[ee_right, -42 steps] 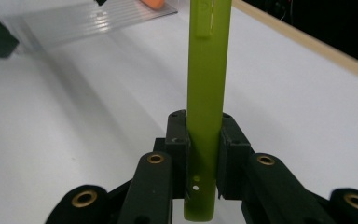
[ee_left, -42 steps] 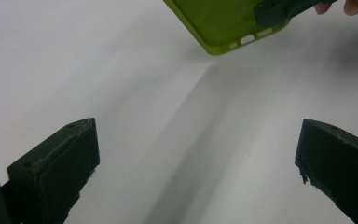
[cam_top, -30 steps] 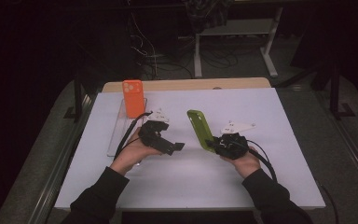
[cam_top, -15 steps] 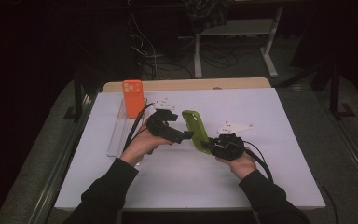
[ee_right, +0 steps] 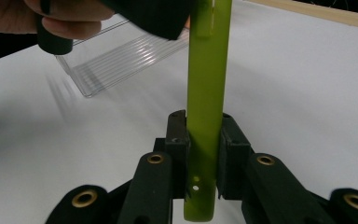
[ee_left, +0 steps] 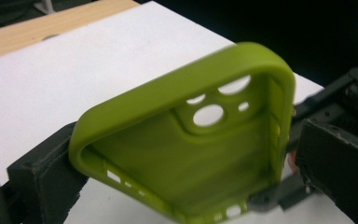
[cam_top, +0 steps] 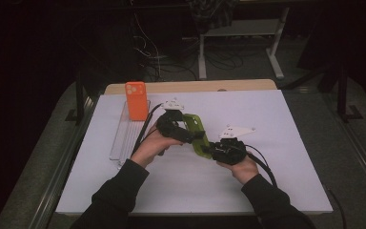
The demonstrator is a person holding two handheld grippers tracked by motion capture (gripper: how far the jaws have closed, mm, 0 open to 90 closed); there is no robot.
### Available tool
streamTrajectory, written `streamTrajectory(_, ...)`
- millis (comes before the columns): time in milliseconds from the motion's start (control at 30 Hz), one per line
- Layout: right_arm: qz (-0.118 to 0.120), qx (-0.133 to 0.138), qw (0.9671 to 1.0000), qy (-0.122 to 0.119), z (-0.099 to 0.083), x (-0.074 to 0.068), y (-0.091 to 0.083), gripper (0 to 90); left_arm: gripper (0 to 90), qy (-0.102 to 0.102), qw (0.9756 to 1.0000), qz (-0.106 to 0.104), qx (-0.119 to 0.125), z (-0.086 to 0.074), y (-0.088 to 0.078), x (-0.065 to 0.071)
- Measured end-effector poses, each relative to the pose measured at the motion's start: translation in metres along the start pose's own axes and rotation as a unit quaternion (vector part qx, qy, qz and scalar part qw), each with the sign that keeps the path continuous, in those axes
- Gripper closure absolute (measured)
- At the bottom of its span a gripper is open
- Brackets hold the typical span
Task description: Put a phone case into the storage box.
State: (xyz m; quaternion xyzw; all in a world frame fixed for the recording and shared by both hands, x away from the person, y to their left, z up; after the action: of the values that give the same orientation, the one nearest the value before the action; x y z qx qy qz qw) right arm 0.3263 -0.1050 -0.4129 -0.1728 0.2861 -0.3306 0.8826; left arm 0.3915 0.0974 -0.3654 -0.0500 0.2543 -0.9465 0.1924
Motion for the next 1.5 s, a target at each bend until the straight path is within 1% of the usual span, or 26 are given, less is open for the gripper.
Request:
streamTrajectory(67,-0.001,0.000,1.0000,0.000,0.000,0.000,0.001,75.9,0.0,-0.003,1.0000,0.001,0.002,0.000,0.000,0.000)
streamTrajectory(100,0.000,-0.003,1.0000,0.005,0.000,0.000,0.001,75.9,0.0,-0.001,1.0000,0.000,0.003,0.000,0.000,0.000)
streamTrajectory(133,-0.003,-0.003,1.0000,0.000,0.000,0.000,0.002,75.9,0.0,-0.006,1.0000,0.000,0.004,0.000,0.001,0.001)
streamTrajectory(200,-0.004,-0.007,1.0000,0.002,-0.001,0.001,0.004,75.8,0.0,-0.011,0.9999,0.001,0.007,0.000,0.002,0.001)
streamTrajectory(233,-0.007,-0.009,0.9999,0.001,-0.001,0.001,0.005,75.9,0.0,-0.009,1.0000,0.001,0.004,0.000,0.002,0.000)
streamTrajectory(300,-0.010,-0.014,0.9998,-0.002,-0.002,0.000,0.007,75.9,0.0,-0.019,0.9998,0.001,0.007,0.000,0.004,0.000)
streamTrajectory(400,-0.016,-0.021,0.9996,-0.006,-0.003,-0.002,0.009,75.9,0.4,-0.025,0.9996,0.001,0.009,-0.001,0.005,-0.001)
streamTrajectory(433,-0.017,-0.022,0.9996,-0.006,-0.004,-0.001,0.009,75.9,2.3,-0.024,0.9996,0.006,0.010,0.000,0.005,-0.001)
streamTrajectory(533,-0.019,-0.023,0.9996,-0.002,-0.004,-0.001,0.009,75.8,7.1,-0.030,0.9994,0.008,0.018,0.001,0.002,-0.002)
streamTrajectory(567,-0.020,-0.023,0.9995,-0.004,-0.003,-0.001,0.008,75.8,9.9,-0.028,0.9994,0.009,0.017,0.001,0.001,-0.002)
streamTrajectory(600,-0.019,-0.023,0.9995,-0.005,-0.003,-0.001,0.009,75.9,10.8,-0.031,0.9993,0.008,0.021,0.001,0.001,-0.002)
streamTrajectory(700,-0.023,-0.028,0.9993,-0.004,-0.004,-0.003,0.009,75.8,11.9,-0.033,0.9992,0.008,0.020,0.002,0.000,-0.002)
streamTrajectory(733,-0.023,-0.027,0.9993,-0.010,-0.004,-0.003,0.010,75.8,12.1,-0.034,0.9992,0.009,0.018,0.002,0.000,-0.001)
streamTrajectory(767,-0.024,-0.028,0.9993,-0.011,-0.005,-0.004,0.010,75.8,12.2,-0.032,0.9992,0.010,0.019,0.002,0.000,-0.001)
streamTrajectory(800,-0.026,-0.030,0.9991,-0.015,-0.005,-0.004,0.011,75.8,12.6,-0.028,0.9993,0.011,0.022,0.001,-0.001,0.000)
streamTrajectory(900,-0.027,-0.030,0.9990,-0.016,-0.005,-0.006,0.011,75.7,13.5,-0.014,0.9996,0.011,0.020,0.002,-0.003,0.001)
streamTrajectory(1033,-0.027,-0.032,0.9989,-0.022,-0.005,-0.007,0.012,75.0,14.7,-0.015,0.9996,0.010,0.023,0.004,-0.006,0.004)
streamTrajectory(1100,-0.024,-0.037,0.9987,-0.025,-0.005,-0.009,0.013,71.5,14.9,-0.017,0.9996,0.004,0.023,0.004,-0.007,0.004)
streamTrajectory(1167,-0.020,-0.039,0.9987,-0.026,-0.005,-0.010,0.013,66.5,15.1,-0.015,0.9997,0.004,0.021,0.005,-0.007,0.004)
streamTrajectory(1267,-0.020,-0.042,0.9986,-0.026,-0.005,-0.008,0.013,53.6,15.2,-0.010,0.9997,0.008,0.022,0.006,-0.009,0.002)
streamTrajectory(1333,-0.017,-0.044,0.9987,-0.019,-0.004,-0.007,0.011,43.8,15.2,-0.010,0.9996,0.011,0.022,0.007,-0.013,0.000)
streamTrajectory(1367,-0.019,-0.044,0.9986,-0.022,-0.004,-0.006,0.009,38.9,15.3,-0.010,0.9997,0.013,0.020,0.008,-0.015,-0.001)
streamTrajectory(1400,-0.022,-0.048,0.9984,-0.017,-0.004,-0.005,0.007,34.0,15.3,-0.011,0.9996,0.016,0.022,0.009,-0.017,-0.002)
streamTrajectory(1433,-0.025,-0.046,0.9984,-0.022,-0.004,-0.003,0.006,30.1,15.2,-0.011,0.9996,0.018,0.021,0.009,-0.020,-0.003)
streamTrajectory(1467,-0.033,-0.044,0.9983,-0.021,-0.005,-0.002,0.004,26.7,15.3,-0.012,0.9995,0.020,0.022,0.010,-0.022,-0.004)
streamTrajectory(1500,-0.034,-0.046,0.9982,-0.019,-0.005,0.000,0.002,23.2,15.2,-0.011,0.9995,0.023,0.020,0.011,-0.024,-0.006)
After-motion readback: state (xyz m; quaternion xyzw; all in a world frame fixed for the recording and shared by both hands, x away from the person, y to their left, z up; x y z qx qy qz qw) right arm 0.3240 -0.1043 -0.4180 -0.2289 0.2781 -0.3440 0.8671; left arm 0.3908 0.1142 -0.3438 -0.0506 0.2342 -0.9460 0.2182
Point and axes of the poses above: each handheld gripper's, and its own axes: y roughly forward along the jaws, z roughly out of its top, x roughly to its right, the point moved 1 cm from there along y, roughly forward along the jaws, and after that the axes turned 15 degrees about y, right-handed, at the moved point
